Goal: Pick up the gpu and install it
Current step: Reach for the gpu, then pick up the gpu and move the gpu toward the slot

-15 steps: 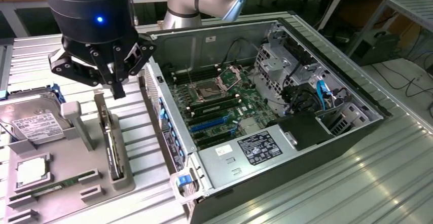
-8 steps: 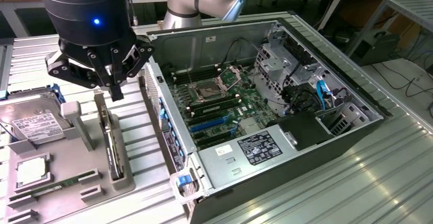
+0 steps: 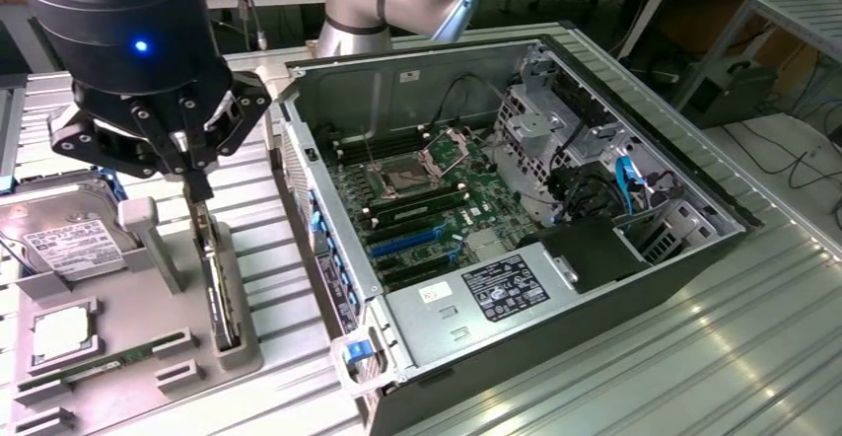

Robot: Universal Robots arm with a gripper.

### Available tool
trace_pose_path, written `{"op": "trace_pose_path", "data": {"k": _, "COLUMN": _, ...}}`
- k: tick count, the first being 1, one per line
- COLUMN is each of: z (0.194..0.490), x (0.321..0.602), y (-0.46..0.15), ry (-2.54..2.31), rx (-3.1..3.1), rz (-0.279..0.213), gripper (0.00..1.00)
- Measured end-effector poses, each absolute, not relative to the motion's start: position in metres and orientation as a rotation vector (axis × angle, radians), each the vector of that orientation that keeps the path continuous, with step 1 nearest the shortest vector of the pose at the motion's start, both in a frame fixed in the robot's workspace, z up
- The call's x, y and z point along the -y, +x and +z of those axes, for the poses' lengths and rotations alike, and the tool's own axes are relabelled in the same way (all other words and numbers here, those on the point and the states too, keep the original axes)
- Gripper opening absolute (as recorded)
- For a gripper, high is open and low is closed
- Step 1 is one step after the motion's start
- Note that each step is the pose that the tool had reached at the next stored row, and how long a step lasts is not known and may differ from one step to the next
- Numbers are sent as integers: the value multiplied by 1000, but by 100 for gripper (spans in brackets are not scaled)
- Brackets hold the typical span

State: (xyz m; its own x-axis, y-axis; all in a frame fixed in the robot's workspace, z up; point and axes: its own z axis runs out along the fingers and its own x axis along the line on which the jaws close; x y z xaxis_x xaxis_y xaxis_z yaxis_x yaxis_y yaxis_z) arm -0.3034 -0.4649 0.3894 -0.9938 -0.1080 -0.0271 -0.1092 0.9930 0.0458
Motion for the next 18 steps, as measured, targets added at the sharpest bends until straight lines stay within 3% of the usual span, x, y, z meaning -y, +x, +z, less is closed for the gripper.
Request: {"op": "trace_pose_path", "data": {"k": 18, "z": 388, "x": 457, "y": -321, "ry": -170, "rx": -3112, "rz": 74, "gripper": 11}}
